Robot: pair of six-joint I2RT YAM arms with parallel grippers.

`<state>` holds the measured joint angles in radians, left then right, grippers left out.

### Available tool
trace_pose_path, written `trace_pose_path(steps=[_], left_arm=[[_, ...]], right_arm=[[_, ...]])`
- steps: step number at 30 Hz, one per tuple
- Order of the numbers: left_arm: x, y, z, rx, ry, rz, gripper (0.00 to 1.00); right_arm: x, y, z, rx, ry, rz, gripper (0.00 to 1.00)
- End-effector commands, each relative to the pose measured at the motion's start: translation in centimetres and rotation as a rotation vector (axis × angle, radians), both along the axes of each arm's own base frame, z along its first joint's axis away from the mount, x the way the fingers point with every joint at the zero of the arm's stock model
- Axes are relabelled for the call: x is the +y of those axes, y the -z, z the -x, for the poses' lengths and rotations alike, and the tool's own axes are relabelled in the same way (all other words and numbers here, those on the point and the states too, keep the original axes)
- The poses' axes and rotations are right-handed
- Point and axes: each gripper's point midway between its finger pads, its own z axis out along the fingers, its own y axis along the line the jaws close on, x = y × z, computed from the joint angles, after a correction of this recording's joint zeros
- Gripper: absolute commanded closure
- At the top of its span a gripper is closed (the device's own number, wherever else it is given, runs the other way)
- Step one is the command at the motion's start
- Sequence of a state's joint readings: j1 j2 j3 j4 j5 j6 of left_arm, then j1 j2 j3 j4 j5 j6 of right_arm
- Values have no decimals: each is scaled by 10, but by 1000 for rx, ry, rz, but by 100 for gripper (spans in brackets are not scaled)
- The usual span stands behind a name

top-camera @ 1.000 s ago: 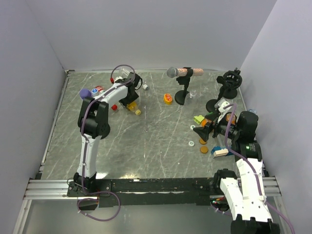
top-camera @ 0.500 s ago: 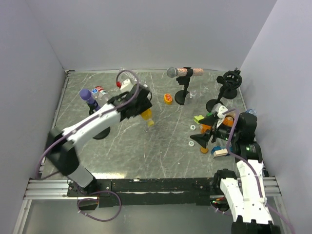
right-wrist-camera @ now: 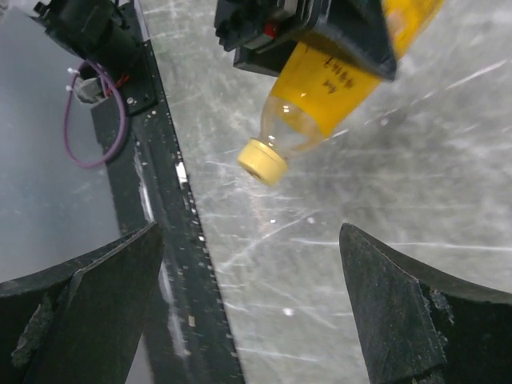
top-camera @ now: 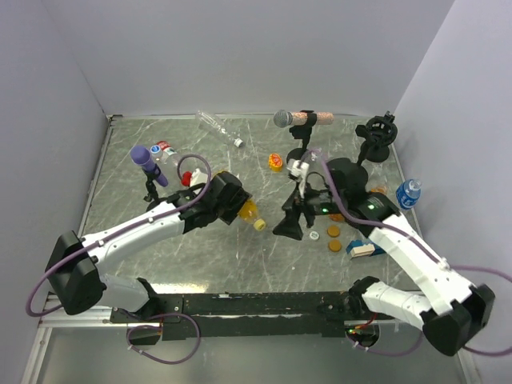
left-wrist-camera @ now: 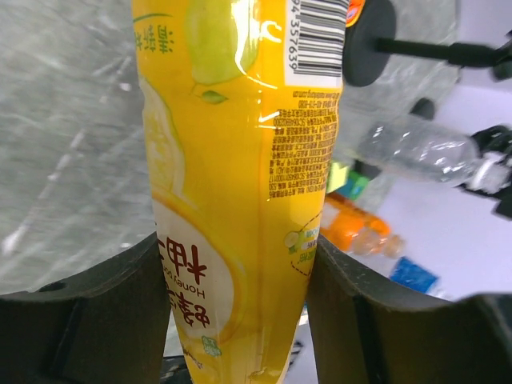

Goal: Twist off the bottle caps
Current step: Pass from the left arm to the right

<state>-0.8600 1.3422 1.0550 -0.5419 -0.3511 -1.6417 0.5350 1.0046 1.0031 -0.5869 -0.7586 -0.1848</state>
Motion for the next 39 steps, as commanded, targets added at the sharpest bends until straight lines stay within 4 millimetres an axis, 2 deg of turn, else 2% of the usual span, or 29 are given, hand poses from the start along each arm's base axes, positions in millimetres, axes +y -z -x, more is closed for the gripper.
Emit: trace_pose_path(steps=[1,3,8,11,15,21,24,27,28,31,35,39], left_arm=[[-31,-56,-26,-95,-109,242,75],[-38,-54,-26,-88,-112,251,75],[-49,-51,-28,-85,-114,256,75],[-52,-50,-30,-83,-110,256,75],[-54,-50,-31,-83,-113,258,75],[-49,-50,-33,-99,-131,254,74],[-50,-52,-33,-103,-131,256,74],[-50,-51,-33,-102,-128,253,73],[-50,-51,-34,-107,-126,249,73],[-48,-51,-32,-111,-121,247,66],[-46,-54,-31,-127,-105,227,37],[-41,-59,-28,-163,-77,218,18]], right_arm=[[18,6,-19,144,147,-10,3],[19,14,-28,182,196,16,2],[27,25,-33,238,198,20,5],[28,33,-35,260,210,33,12],[30,44,-38,292,215,56,31],[28,51,-39,307,226,84,33],[27,53,-40,310,228,98,45],[28,51,-42,296,223,98,73],[27,51,-43,292,222,103,78],[24,50,-45,269,225,120,87],[18,49,-47,231,238,135,92],[12,48,-49,212,248,138,96]])
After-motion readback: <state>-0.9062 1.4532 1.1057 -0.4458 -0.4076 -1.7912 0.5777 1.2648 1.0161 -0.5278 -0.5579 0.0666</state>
